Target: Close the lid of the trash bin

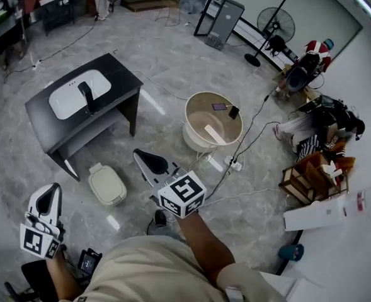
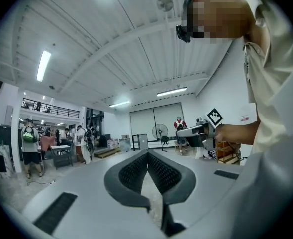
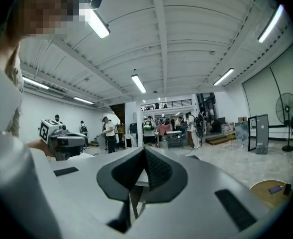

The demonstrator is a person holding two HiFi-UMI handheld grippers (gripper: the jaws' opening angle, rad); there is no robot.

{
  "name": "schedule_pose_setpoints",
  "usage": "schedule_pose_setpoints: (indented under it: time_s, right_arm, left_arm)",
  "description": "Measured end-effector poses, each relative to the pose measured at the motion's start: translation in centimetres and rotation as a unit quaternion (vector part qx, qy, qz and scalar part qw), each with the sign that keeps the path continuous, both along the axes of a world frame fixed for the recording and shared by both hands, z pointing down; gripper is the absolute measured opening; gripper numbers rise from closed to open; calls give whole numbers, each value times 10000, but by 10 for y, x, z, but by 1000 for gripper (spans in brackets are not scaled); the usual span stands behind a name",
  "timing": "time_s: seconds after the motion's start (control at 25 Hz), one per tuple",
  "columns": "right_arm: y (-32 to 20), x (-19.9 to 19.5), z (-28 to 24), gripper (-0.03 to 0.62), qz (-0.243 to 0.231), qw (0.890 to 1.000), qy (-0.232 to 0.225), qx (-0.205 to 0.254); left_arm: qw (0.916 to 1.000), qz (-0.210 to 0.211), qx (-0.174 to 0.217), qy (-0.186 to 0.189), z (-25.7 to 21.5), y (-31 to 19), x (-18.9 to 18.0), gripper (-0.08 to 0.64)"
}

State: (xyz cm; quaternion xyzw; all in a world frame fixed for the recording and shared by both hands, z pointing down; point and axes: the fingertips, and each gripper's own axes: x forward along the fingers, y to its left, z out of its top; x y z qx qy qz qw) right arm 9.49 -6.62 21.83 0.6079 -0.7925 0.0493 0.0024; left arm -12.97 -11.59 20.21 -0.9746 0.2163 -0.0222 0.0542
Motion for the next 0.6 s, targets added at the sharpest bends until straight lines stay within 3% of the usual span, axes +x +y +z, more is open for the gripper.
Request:
schedule_pose_setpoints:
  time_s: [0.6]
  right_arm:
    - [42, -11, -30, 21, 294, 9990, 279, 174]
  left_arm:
    - [9993, 334, 36, 183, -11, 31, -9, 15]
